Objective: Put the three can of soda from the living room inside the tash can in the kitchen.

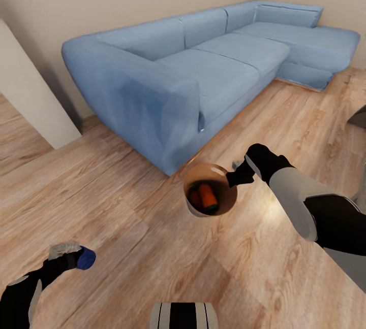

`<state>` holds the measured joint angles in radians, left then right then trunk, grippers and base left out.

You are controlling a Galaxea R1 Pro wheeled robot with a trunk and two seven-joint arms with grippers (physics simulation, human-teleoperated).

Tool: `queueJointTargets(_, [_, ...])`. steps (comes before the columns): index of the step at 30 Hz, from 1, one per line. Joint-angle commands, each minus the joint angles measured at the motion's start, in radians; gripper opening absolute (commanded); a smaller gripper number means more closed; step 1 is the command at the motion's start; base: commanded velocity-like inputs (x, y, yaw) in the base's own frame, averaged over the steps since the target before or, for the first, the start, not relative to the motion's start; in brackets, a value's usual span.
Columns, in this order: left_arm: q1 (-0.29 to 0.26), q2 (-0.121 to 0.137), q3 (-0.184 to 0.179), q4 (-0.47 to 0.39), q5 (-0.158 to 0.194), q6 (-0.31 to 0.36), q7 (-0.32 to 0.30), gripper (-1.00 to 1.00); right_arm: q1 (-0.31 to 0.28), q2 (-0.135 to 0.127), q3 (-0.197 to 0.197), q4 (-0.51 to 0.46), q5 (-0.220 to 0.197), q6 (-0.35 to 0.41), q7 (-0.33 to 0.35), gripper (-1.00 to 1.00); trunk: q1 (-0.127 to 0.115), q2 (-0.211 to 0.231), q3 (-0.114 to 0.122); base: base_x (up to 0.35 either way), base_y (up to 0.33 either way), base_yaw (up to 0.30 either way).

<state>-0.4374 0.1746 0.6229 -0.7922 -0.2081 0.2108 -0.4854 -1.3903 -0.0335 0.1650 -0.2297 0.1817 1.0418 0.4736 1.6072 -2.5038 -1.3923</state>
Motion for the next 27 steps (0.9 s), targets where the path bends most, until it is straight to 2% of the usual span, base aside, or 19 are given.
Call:
queueJointTargets(1, [0.0,-0.001,-0.001,-0.071,-0.002,0.073,-0.019,-1.0,0.0,0.001,-0.01,0.001,-0.031,0.005,0.005,-1.0,0.0,0.0,0.004,0.0,0.0,0.0])
queueJointTargets(3, [-0.002,-0.001,-0.002,-0.249,-0.003,0.232,-0.059,-1.0,0.0,0.002,-0.01,0.003,-0.031,0.005,0.005,-1.0,-0.001,0.001,0.012,0.0,0.0,0.0])
queueJointTargets(4, [-0.008,-0.001,-0.005,-0.391,-0.004,0.365,-0.091,-1.0,0.0,0.003,-0.01,0.004,-0.032,0.005,0.005,-1.0,-0.002,0.001,0.016,0.0,0.0,0.0])
queueJointTargets(5, [-0.013,-0.001,-0.006,-0.468,-0.004,0.447,-0.112,-1.0,0.001,0.003,-0.01,0.004,-0.032,0.005,0.005,-1.0,-0.002,0.001,0.019,0.0,0.0,0.0])
queueJointTargets(6, [-0.019,0.0,-0.007,-0.503,-0.004,0.487,-0.124,-1.0,0.001,0.004,-0.009,0.005,-0.032,0.005,0.005,-1.0,-0.003,0.001,0.023,0.0,0.0,0.0])
queueJointTargets(8, [-0.077,0.004,-0.025,-0.595,-0.006,0.639,-0.204,-1.0,0.007,0.006,-0.008,0.008,-0.033,0.005,0.005,-1.0,-0.004,0.002,0.031,0.0,0.0,0.0])
queueJointTargets(9, [-0.101,0.006,-0.036,-0.607,-0.007,0.672,-0.233,-1.0,0.009,0.007,-0.008,0.011,-0.033,0.005,0.005,-1.0,-0.004,0.002,0.035,0.0,0.0,0.0])
queueJointTargets(10, [-0.156,0.01,-0.074,-0.621,-0.011,0.731,-0.299,-1.0,0.013,0.008,-0.007,0.017,-0.033,0.005,0.005,-1.0,-0.004,0.002,0.039,0.0,0.0,0.0])
queueJointTargets(12, [-0.271,0.034,-0.211,-0.601,-0.016,0.816,-0.439,-1.0,0.018,0.011,-0.006,0.034,-0.031,0.005,0.006,-1.0,-0.005,0.003,0.047,0.0,0.0,0.0])
queueJointTargets(14, [-0.331,0.058,-0.306,-0.566,-0.018,0.836,-0.503,-1.0,0.019,0.012,-0.005,0.039,-0.03,0.005,0.006,-1.0,-0.006,0.003,0.054,0.0,0.0,0.0])
queueJointTargets(15, [-0.427,0.089,-0.471,-0.498,-0.019,0.836,-0.592,-1.0,0.019,0.013,-0.003,0.044,-0.028,0.005,0.006,-1.0,-0.007,0.004,0.058,0.0,0.0,0.0])
queueJointTargets(16, [-0.488,0.1,-0.573,-0.455,-0.018,0.836,-0.65,-1.0,0.02,0.013,-0.002,0.046,-0.028,0.005,0.007,-1.0,-0.007,0.004,0.062,0.0,0.0,0.0])
queueJointTargets(17, [-0.544,0.106,-0.648,-0.419,-0.019,0.836,-0.707,-1.0,0.02,0.014,-0.002,0.048,-0.027,0.005,0.007,-1.0,-0.01,0.009,0.065,0.0,0.0,0.0])
queueJointTargets(19, [-0.596,0.107,-0.698,-0.392,-0.019,0.836,-0.753,-1.0,0.021,0.019,-0.001,0.052,-0.027,0.005,0.007,-1.0,-0.018,0.023,0.072,0.0,0.0,0.0])
queueJointTargets(20, [-0.671,0.102,-0.747,-0.365,-0.021,0.836,-0.8,-1.0,0.022,0.03,-0.001,0.06,-0.026,0.005,0.008,-1.0,-0.022,0.03,0.075,0.0,0.0,0.0])
queueJointTargets(21, [-0.722,0.095,-0.778,-0.349,-0.021,0.836,-0.821,-1.0,0.023,0.036,-0.001,0.063,-0.026,0.005,0.007,-1.0,-0.026,0.037,0.078,0.0,0.0,0.0])
queueJointTargets(22, [-0.748,0.091,-0.797,-0.338,-0.021,0.836,-0.831,-1.0,0.023,0.038,-0.001,0.064,-0.026,0.005,0.007,-1.0,-0.029,0.044,0.081,0.0,0.0,0.0])
queueJointTargets(25, [-0.875,0.07,-0.929,-0.261,-0.021,0.836,-0.903,-1.0,0.023,0.044,0.0,0.066,-0.027,0.005,0.007,-1.0,-0.041,0.065,0.09,0.0,0.0,0.0])
queueJointTargets(27, [-0.93,0.066,-0.973,-0.233,-0.022,0.836,-0.95,-1.0,0.023,0.045,-0.001,0.066,-0.027,0.005,0.007,-1.0,-0.049,0.079,0.097,0.0,0.0,0.0])
